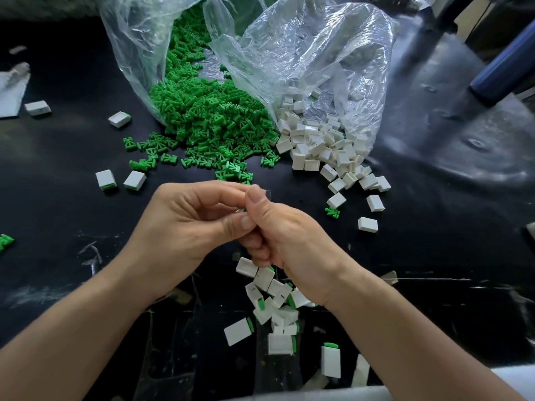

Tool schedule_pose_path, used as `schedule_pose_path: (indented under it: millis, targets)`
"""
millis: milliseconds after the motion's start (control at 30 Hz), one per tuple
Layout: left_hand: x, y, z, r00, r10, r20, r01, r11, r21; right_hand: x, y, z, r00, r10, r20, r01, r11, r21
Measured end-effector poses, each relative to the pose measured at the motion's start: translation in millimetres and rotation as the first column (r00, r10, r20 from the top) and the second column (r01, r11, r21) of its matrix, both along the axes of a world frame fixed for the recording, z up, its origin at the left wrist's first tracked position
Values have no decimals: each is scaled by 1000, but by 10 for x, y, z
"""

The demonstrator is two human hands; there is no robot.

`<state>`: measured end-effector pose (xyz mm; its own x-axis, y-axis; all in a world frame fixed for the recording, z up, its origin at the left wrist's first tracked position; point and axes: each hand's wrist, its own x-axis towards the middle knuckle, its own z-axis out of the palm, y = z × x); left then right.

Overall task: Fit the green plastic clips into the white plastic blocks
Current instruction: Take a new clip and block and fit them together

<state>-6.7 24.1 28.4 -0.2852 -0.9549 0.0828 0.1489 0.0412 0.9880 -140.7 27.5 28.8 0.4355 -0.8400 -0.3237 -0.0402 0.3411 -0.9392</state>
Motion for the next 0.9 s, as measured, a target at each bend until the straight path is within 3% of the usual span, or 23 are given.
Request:
schedule_pose_path:
  millis: [367,600,900]
  targets:
    - [-21,22,6,999,23,-43,-19,997,74,9,4,-111,999,-29,16,29,999,-33]
    - [35,-3,-21,999,-30,-40,34,992,121,27,-32,-73,993,76,86,-80,996,48]
    - [51,-9,-26,999,-35,12,33,995,93,-12,-21,-63,995,98,10,-99,993,67]
